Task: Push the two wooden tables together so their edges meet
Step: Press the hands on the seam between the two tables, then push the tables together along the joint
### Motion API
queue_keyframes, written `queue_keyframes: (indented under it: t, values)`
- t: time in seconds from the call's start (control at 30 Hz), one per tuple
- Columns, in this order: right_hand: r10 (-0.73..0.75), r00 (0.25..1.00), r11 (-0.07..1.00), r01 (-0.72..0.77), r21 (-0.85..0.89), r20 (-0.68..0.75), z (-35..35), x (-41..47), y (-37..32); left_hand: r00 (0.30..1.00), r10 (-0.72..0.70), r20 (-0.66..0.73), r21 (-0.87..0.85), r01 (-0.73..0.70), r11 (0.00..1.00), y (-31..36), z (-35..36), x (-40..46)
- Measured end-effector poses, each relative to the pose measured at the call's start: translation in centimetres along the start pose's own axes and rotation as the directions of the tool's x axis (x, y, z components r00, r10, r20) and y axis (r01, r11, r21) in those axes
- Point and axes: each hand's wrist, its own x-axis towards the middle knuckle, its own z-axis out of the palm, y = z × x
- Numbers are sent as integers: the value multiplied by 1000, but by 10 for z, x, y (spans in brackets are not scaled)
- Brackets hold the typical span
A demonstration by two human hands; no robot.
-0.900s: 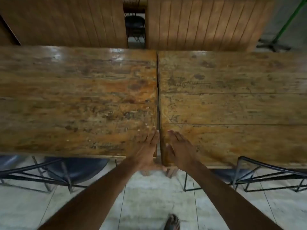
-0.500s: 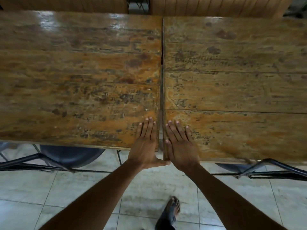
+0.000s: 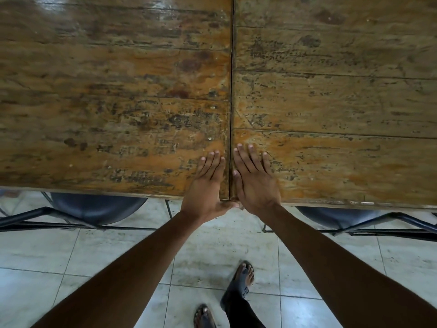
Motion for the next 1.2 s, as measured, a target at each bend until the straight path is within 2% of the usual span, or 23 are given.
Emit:
queue_keyframes:
  t: [0.2,0.33,0.43,0.53,0.57,0.63,0.73,0.8,0.9,1.0,1.2]
  values:
    - [6,1000,1000,-6,-6,-4,0,0,0,999,21,-32,23,-20,1000,-5,6,-1]
    - [10,999,1000,-11,15,33,-4,2,-2,1000,2,0,16,-2,1000,-3,2,-1]
    - [14,989,1000,-15,7,146,-13,3,-4,993,-49,107,24,46,999,3,-13,1]
    - [33,950,999,-22,-39,311,-33,14,-8,954,-92,284,197,36,980,5,-38,3]
    - [25,939,999,-10,-46,344,-46,21,-17,950,-127,286,265,49,963,3,-55,0]
    - [21,928,999,-7,-39,371,-72,36,-38,954,-188,233,318,108,942,-5,-84,-5]
    - [-65,938,994,92,-66,339,-116,63,-97,967,-245,75,386,198,901,-34,-144,-31]
    - [-132,937,985,161,-65,324,-137,78,-134,957,-289,42,398,249,883,-54,-177,-47]
    - [-276,923,955,294,-28,268,-164,99,-223,922,-382,-67,368,379,849,-96,-238,-96]
    - [-411,892,909,416,14,186,-179,111,-318,892,-408,-195,368,452,812,-142,-297,-151]
    - [-545,836,838,546,-8,59,-196,119,-504,817,-437,-376,380,566,732,-234,-405,-286]
